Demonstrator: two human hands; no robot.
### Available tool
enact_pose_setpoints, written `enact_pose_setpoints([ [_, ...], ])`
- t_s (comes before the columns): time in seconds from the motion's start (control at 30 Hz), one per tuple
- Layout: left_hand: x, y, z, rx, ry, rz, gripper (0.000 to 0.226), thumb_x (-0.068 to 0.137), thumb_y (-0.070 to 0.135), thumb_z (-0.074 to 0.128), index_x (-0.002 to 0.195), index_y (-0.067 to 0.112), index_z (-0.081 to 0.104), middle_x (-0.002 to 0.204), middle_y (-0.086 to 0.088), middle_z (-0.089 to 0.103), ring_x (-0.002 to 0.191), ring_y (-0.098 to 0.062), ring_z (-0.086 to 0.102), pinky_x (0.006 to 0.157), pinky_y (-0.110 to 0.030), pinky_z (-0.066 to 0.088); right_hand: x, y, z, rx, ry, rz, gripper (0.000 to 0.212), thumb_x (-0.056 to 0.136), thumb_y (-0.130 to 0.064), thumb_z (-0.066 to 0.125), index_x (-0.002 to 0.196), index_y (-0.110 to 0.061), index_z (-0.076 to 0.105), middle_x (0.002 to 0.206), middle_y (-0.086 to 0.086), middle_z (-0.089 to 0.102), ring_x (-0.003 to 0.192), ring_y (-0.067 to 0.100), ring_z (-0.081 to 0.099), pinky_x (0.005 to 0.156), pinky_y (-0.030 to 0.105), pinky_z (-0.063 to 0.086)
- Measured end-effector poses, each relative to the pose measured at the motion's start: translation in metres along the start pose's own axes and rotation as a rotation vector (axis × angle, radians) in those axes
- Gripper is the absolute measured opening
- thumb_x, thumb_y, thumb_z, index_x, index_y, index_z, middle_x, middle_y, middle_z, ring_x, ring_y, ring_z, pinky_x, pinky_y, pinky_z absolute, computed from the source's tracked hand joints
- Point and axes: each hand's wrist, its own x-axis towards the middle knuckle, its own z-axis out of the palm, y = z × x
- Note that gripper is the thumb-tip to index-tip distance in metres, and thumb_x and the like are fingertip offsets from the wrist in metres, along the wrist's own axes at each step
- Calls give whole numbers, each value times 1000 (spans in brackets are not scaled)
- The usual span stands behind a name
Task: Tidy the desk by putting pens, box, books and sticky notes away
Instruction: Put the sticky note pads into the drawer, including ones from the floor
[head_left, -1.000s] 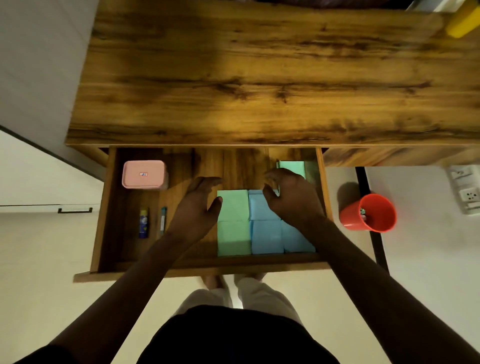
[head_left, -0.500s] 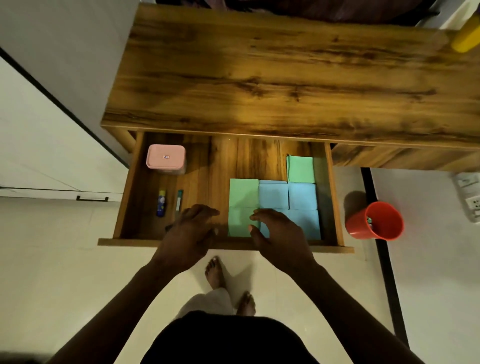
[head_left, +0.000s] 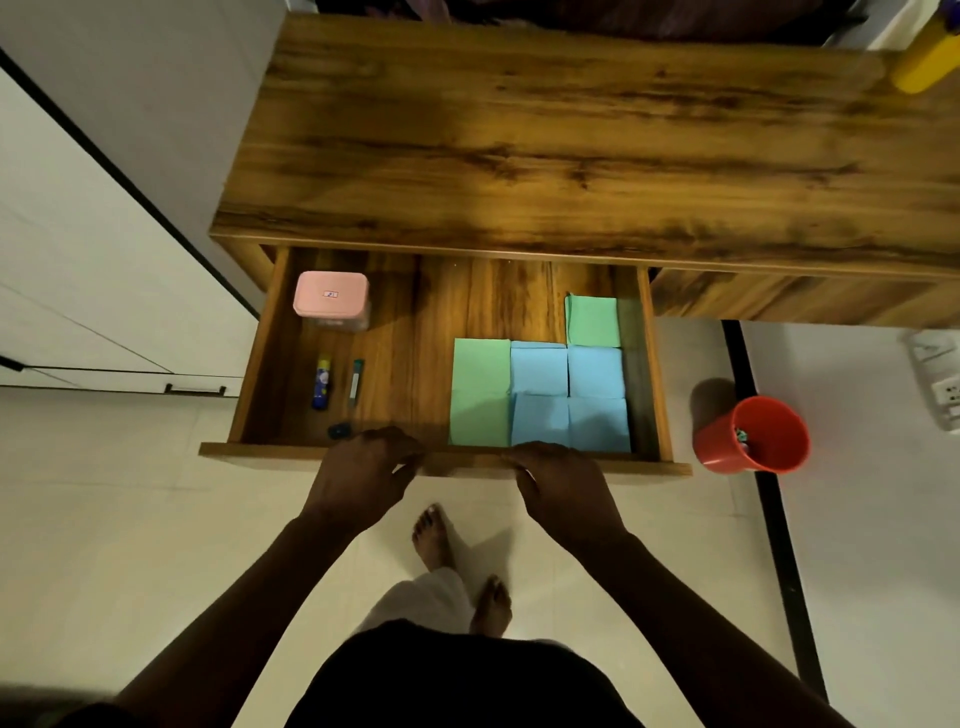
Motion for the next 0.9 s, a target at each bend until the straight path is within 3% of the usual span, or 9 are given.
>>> enact_pose_setpoints([
  [0.37,24,-8,-1,26,12,5,16,85,39,78,98,30,77,96,12,77,80,-10,74,69,-29,60,21,12,8,19,94,-46,32,86,-13,64,113,-28,75,112,-9,76,102,15,72,83,33,59],
  [0.9,125,-30,-15,61,53,32,14,82,36,81,94,29,78,90,10,78,74,-15,74,65,-30,60,115,25,-16,-35,153,-44,31,84,-4,68,107,-23,75,104,-5,76,93,20,72,80,31,57],
])
